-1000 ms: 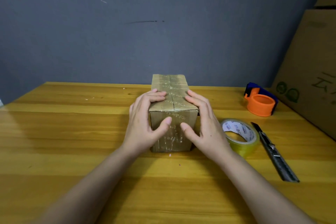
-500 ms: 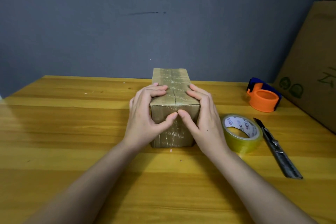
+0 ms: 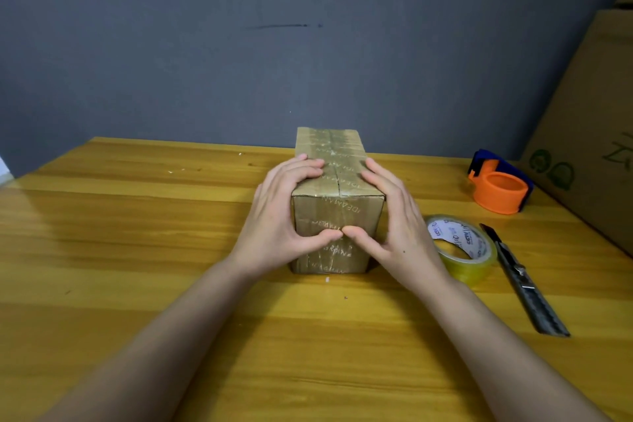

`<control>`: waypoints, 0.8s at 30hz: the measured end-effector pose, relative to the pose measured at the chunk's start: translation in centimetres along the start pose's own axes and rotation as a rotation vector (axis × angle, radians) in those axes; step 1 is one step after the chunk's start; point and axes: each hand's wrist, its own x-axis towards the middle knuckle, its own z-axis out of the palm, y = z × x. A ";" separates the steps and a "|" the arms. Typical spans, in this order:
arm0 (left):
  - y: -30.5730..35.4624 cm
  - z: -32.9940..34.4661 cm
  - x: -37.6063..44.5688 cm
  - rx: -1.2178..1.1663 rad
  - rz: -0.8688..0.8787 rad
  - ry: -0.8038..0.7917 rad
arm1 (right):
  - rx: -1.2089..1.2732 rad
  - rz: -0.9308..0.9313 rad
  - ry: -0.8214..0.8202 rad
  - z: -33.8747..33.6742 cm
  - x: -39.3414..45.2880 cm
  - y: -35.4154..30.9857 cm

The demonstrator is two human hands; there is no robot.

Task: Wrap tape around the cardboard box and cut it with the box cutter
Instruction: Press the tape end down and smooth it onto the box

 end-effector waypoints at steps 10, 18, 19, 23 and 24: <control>1.5 0.2 0.6 -0.219 -0.203 0.126 | 0.281 0.237 0.254 1.5 0.9 -2.8; 1.0 0.7 0.5 -0.205 -0.161 0.158 | 0.218 0.245 0.319 2.2 1.2 -2.7; 0.9 0.7 0.4 -0.207 -0.155 0.152 | 0.218 0.238 0.316 2.3 1.2 -2.6; 0.7 0.5 0.3 -0.191 -0.119 0.119 | 0.222 0.205 0.298 2.3 0.9 -2.3; 0.7 0.5 0.2 -0.186 -0.109 0.111 | 0.219 0.197 0.294 2.3 0.8 -2.3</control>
